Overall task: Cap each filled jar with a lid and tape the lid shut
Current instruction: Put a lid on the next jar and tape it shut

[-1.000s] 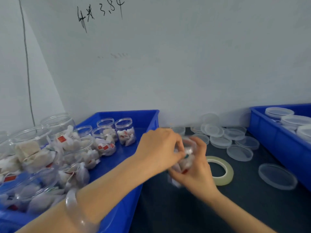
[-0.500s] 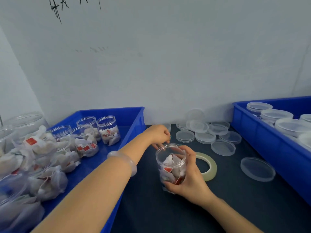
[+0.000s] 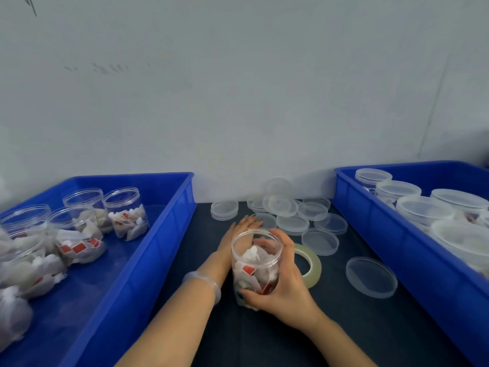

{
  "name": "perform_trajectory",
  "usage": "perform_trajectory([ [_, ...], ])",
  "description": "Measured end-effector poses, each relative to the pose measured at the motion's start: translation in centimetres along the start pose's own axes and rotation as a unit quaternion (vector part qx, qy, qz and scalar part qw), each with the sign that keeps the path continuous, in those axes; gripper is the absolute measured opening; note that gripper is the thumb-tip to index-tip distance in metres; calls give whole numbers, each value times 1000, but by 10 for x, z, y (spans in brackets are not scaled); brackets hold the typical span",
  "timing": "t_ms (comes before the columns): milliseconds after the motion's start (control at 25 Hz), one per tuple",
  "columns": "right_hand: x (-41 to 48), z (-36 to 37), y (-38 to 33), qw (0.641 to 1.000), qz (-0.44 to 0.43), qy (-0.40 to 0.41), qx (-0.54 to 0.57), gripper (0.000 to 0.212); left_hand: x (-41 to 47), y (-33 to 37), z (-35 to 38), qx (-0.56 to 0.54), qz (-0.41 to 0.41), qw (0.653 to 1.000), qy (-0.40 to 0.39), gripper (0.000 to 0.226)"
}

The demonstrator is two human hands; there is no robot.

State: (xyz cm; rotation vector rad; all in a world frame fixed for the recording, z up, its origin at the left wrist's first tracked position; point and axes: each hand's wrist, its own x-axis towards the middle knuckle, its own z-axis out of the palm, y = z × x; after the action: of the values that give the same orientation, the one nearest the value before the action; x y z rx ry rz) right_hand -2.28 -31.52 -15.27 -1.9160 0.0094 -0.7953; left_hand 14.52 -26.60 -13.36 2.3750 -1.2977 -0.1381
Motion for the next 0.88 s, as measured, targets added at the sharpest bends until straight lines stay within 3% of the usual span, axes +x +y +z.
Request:
perform_trajectory([
  [120, 2, -2, 5, 1000, 22, -2, 14, 114, 3, -12, 8, -76, -69, 993, 65, 35],
  [240, 3, -2, 8, 999, 40, -14, 30, 105, -11, -12, 11, -202, -81, 972, 90, 23],
  [320, 2, -1, 8, 998, 49, -8, 39, 99, -13, -8, 13, -259, -92, 957, 95, 37],
  [400, 0, 0, 7, 998, 53, -4, 47, 99, -18, -1, 11, -252, -102, 955, 123, 36],
  [480, -2, -1, 7, 997, 56, -7, 48, 98, -25, -3, 9, -182, -110, 969, 127, 19],
  [560, -4, -2, 7, 997, 61, -13, 49, 98, -29, -14, 10, -123, -82, 981, 126, 35],
  [680, -6, -4, 7, 996, 69, -24, 51, 98, -30, -14, 7, -141, -70, 985, 67, 59],
  [800, -6, -6, 6, 995, 76, -35, 49, 96, -29, -5, 6, -142, -108, 980, 83, 36],
  [880, -6, -6, 4, 995, 81, -39, 47, 97, -37, -2, 2, -238, -120, 953, 141, 35],
])
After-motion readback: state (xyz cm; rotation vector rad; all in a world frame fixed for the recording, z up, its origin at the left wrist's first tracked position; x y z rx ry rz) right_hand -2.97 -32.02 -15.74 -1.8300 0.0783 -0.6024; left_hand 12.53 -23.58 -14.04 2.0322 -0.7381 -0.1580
